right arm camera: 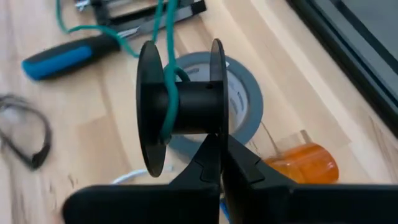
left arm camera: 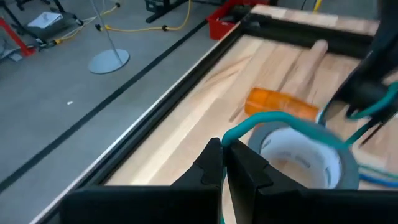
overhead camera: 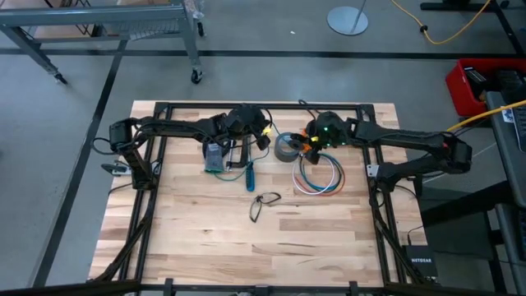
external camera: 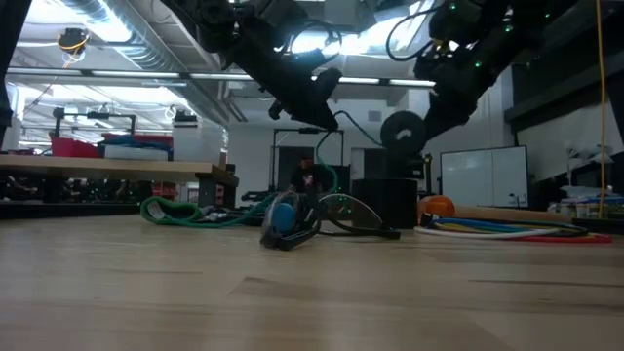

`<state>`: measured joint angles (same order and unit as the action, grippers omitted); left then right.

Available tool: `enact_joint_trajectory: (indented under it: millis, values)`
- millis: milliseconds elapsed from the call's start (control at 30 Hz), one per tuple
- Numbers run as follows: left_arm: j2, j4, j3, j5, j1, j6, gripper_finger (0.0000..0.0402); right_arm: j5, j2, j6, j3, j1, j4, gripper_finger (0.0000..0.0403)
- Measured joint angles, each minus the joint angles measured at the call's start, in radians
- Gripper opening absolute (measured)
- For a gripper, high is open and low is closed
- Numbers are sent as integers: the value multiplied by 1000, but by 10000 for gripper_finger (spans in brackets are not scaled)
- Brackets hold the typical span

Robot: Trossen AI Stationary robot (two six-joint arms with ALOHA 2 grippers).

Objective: Coil cords
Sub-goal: Coil the green wire onto the spool

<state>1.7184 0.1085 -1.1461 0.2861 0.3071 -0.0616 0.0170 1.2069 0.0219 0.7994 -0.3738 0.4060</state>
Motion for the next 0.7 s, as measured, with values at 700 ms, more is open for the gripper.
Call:
enact_joint_trajectory:
  millis: [700]
  values:
    - [0,10,-124,-92,16,-213,0,42,87,156,0,1,-247,1]
